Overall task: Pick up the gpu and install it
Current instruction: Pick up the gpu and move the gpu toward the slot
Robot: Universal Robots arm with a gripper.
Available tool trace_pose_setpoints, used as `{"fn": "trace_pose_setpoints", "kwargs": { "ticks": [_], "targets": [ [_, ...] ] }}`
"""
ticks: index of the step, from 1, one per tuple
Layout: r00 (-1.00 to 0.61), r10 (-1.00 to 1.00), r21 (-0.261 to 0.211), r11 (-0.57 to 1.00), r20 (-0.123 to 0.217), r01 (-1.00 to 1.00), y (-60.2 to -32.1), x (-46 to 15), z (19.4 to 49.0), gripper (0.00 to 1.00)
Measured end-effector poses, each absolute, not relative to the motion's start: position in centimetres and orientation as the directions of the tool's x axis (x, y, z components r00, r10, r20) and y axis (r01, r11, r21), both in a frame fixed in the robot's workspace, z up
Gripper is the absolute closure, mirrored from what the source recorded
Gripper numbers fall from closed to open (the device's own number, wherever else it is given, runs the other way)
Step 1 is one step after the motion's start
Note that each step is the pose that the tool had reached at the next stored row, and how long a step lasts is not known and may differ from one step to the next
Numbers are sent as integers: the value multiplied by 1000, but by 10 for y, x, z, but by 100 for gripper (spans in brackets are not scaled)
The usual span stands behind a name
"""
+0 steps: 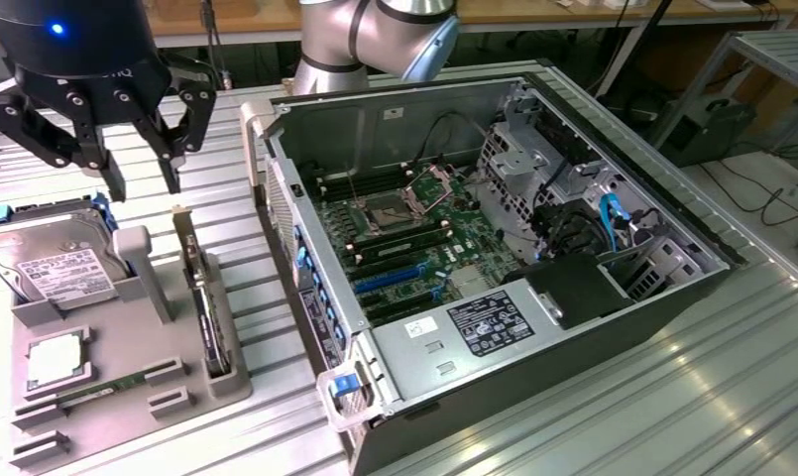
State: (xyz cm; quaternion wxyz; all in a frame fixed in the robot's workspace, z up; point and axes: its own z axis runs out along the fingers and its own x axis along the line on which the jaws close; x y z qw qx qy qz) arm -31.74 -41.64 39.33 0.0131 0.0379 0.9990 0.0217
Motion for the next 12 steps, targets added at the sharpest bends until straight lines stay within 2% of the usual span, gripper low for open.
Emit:
{"fn": "trace_pose_setpoints", "kwargs": {
  "ticks": [1, 3, 4, 5, 12],
  "targets": [
    [-997, 76, 44, 996, -24, 75, -416, -317, 393, 58],
    [-997, 76, 44, 996, -24, 75, -416, -317, 393, 46],
    [-997, 76, 44, 996, -24, 75, -416, -317, 393, 46],
    [-997, 74, 44, 996, -24, 73, -416, -317, 393, 40],
    [-999, 40, 44, 998, -24, 39, -417, -317, 392, 40]
  ]
}}
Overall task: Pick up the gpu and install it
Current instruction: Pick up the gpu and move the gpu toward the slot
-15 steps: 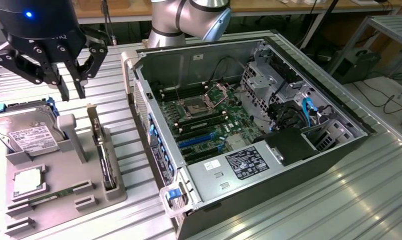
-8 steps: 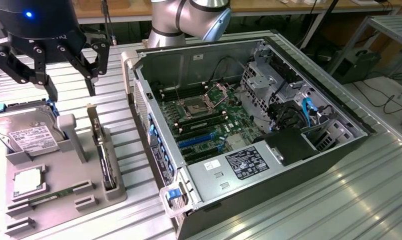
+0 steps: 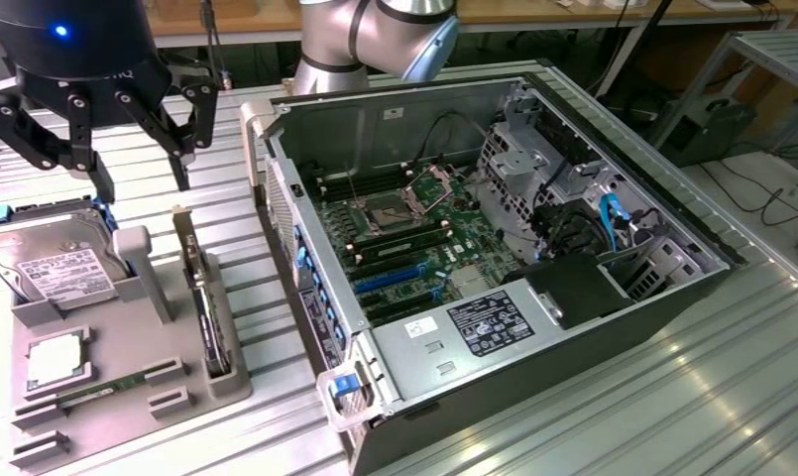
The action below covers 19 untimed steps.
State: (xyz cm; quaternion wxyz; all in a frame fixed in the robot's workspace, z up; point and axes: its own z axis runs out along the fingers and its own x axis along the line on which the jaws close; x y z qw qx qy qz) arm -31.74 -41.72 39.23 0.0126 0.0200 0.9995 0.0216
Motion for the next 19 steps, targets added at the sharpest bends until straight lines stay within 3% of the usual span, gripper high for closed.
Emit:
{"fn": "trace_pose_setpoints", "kwargs": {
  "ticks": [19],
  "targets": [
    [-999, 40, 43, 998, -24, 39, -422, -317, 382, 40]
  ]
}}
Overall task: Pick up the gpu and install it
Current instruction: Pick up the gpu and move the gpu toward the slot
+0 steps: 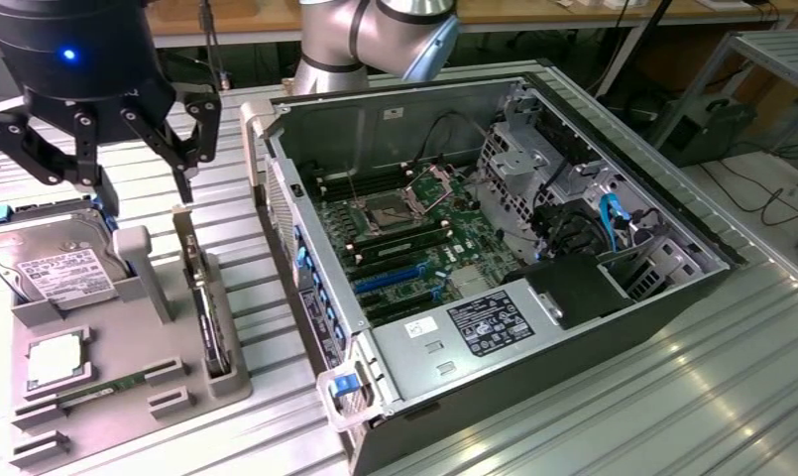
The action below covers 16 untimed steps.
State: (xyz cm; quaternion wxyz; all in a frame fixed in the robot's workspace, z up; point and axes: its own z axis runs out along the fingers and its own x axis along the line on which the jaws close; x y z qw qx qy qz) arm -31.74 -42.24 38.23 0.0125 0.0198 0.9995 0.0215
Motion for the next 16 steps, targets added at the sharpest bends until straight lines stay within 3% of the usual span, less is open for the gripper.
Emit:
{"fn": "trace_pose_setpoints", "kwargs": {
  "ticks": [16],
  "targets": [
    [-999, 40, 41, 998, -24, 39, -436, -314, 369, 40]
  ]
}}
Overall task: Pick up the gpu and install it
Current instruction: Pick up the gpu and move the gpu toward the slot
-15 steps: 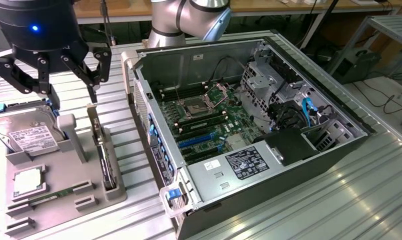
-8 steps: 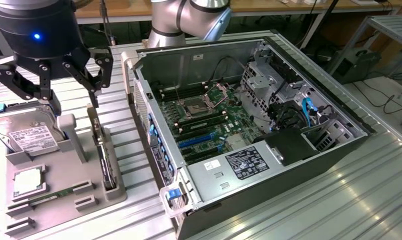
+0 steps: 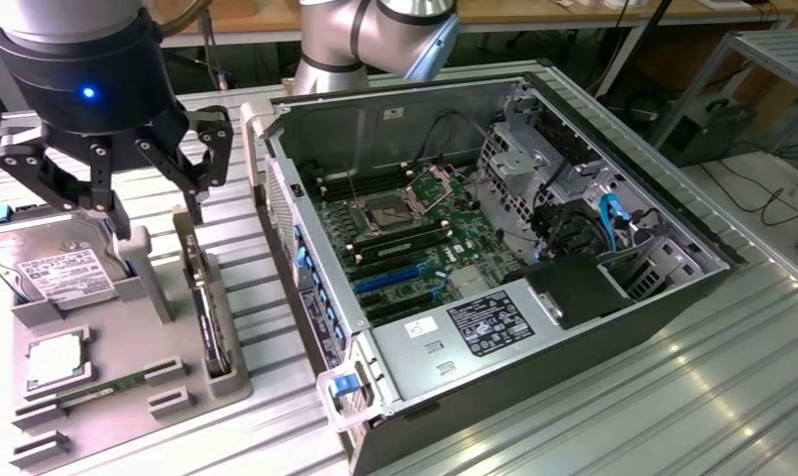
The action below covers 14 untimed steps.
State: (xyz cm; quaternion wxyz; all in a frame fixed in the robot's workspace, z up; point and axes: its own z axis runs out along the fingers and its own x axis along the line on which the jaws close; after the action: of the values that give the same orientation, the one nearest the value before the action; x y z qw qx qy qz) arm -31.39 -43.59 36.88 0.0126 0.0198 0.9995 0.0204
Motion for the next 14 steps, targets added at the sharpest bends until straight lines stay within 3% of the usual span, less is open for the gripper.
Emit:
{"fn": "trace_pose_setpoints", "kwargs": {
  "ticks": [14],
  "targets": [
    [-999, 35, 40, 999, -24, 34, -436, -313, 342, 40]
  ]
}}
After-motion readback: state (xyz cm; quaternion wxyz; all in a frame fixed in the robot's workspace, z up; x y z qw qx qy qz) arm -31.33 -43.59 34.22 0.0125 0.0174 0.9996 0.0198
